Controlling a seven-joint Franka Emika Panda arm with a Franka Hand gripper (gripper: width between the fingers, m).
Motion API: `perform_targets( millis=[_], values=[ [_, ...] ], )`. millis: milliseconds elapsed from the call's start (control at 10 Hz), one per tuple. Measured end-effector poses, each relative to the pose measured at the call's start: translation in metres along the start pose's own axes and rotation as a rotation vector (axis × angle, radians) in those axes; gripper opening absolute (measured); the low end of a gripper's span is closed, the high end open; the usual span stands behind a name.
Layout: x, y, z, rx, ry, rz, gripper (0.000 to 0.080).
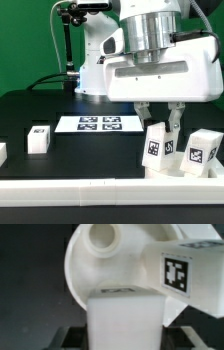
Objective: Assemble stool
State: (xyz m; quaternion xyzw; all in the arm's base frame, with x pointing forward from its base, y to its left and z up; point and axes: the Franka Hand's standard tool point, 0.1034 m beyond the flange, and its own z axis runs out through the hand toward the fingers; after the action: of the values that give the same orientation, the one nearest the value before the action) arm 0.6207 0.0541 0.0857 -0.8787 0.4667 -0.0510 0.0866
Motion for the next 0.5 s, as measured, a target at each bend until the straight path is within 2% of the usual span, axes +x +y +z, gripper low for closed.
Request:
perform_targets(
  millis=[500],
  values=[
    [-0.0038,-0.0028,0.0001,0.026,-0.038,0.431,0.0340]
  ],
)
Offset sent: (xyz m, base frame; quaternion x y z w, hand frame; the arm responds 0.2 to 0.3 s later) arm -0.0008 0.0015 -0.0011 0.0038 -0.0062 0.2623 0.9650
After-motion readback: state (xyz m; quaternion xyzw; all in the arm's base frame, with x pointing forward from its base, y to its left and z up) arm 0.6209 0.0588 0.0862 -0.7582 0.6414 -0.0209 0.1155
